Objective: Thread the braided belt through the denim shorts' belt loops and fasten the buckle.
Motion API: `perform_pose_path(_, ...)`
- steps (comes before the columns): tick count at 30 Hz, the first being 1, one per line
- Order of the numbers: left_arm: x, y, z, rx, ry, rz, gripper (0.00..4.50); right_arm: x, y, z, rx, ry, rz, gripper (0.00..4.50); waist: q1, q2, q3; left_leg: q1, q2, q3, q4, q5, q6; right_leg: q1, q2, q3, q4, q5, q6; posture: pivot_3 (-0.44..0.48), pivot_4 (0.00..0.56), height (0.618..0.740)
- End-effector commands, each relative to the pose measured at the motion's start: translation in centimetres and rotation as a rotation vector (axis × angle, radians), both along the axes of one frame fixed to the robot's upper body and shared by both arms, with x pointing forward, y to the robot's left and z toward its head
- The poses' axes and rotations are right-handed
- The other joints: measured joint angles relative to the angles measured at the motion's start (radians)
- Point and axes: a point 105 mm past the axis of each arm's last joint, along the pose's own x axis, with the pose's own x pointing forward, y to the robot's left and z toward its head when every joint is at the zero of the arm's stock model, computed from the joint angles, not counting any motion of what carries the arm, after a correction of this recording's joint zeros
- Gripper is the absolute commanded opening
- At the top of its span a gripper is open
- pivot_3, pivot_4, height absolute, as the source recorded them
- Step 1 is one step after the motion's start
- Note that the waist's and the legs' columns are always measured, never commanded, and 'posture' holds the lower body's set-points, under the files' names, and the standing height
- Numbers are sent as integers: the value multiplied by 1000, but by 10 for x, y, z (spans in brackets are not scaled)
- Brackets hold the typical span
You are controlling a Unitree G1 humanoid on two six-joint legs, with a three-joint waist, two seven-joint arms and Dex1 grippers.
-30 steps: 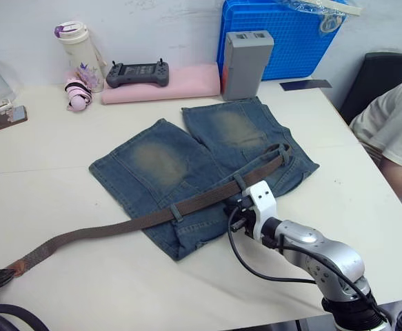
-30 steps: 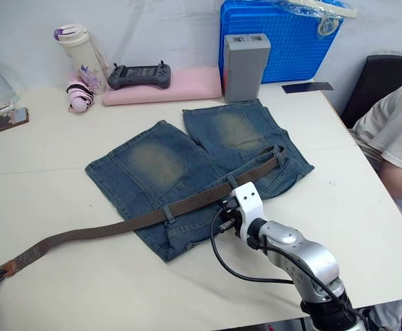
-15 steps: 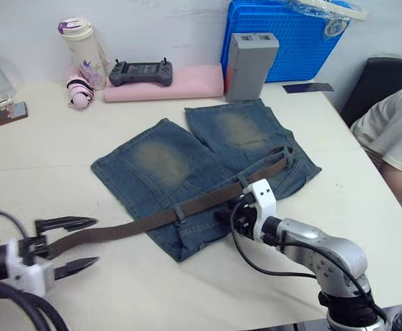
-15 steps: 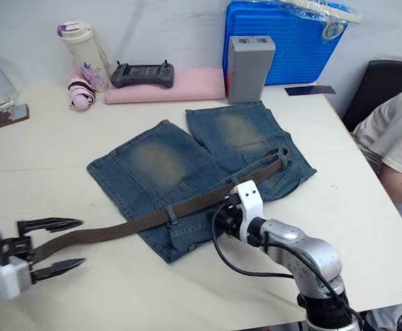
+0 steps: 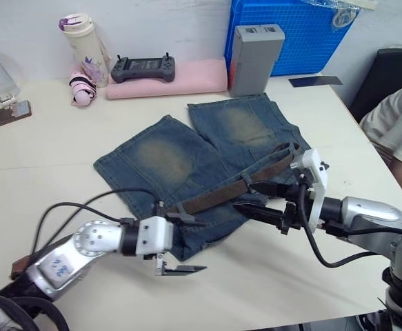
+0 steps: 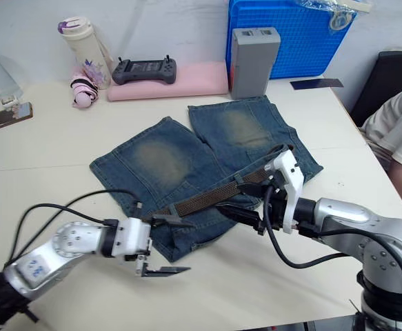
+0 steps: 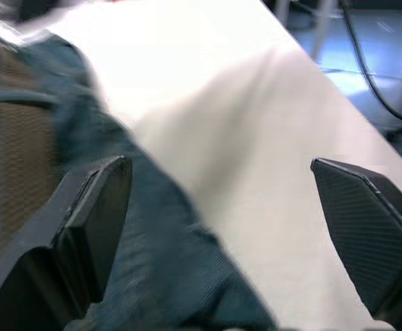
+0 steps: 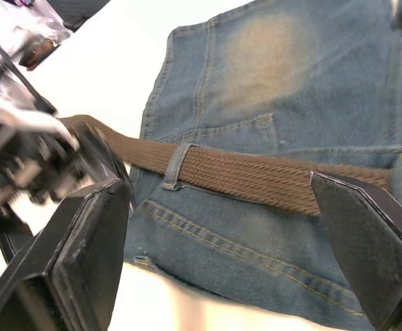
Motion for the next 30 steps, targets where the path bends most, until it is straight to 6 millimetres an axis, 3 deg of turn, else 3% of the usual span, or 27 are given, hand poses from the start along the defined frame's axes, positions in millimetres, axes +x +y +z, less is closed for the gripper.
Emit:
perform_pose_path(1,14,-4,-23,104,-19,7,4500,-2,-4,7,-42,-71,7,4414,5,0,0,0,0,0,0,0,0,0,0,0,0,0,0,0,150,728)
perform_pose_path(7,44,1,-49,275,-171,82,4500,1,-15,-4,-171,-144,-12,4414,32,-1,0,0,0,0,2,0,1,1,-2,0,0,0,0,0,150,728)
perform_pose_path(11,49,10,-47,306,-244,97,3319,3,-20,-9,-226,-192,-9,4500,46,-1,0,1,-1,-1,6,0,2,2,-4,0,-1,1,1,0,150,728)
perform_pose_path(15,64,53,-40,413,-324,207,1602,11,-31,-19,-351,-231,-7,4500,41,-1,0,2,0,-2,8,0,2,2,-4,0,0,3,-2,0,150,728)
perform_pose_path(17,68,87,-33,481,-353,253,693,14,-34,-23,-399,-257,1,4500,34,-1,0,3,1,-2,6,1,2,2,-4,0,0,4,-3,0,150,728)
perform_pose_path(19,69,116,-26,538,-378,279,94,17,-37,-25,-444,-286,12,4500,21,-1,0,5,1,-2,1,3,3,1,-4,0,0,5,-5,0,150,728)
perform_pose_path(24,73,190,-15,706,-429,332,94,24,-36,-40,-675,-456,120,4500,8,0,1,4,2,-2,-2,5,-1,-2,-3,-2,4,2,-10,0,150,728)
perform_pose_path(30,85,195,-4,637,-448,365,94,38,-18,-70,-857,-707,273,4500,4,0,1,3,2,0,-1,6,-3,-3,-4,-2,3,2,-10,0,150,728)
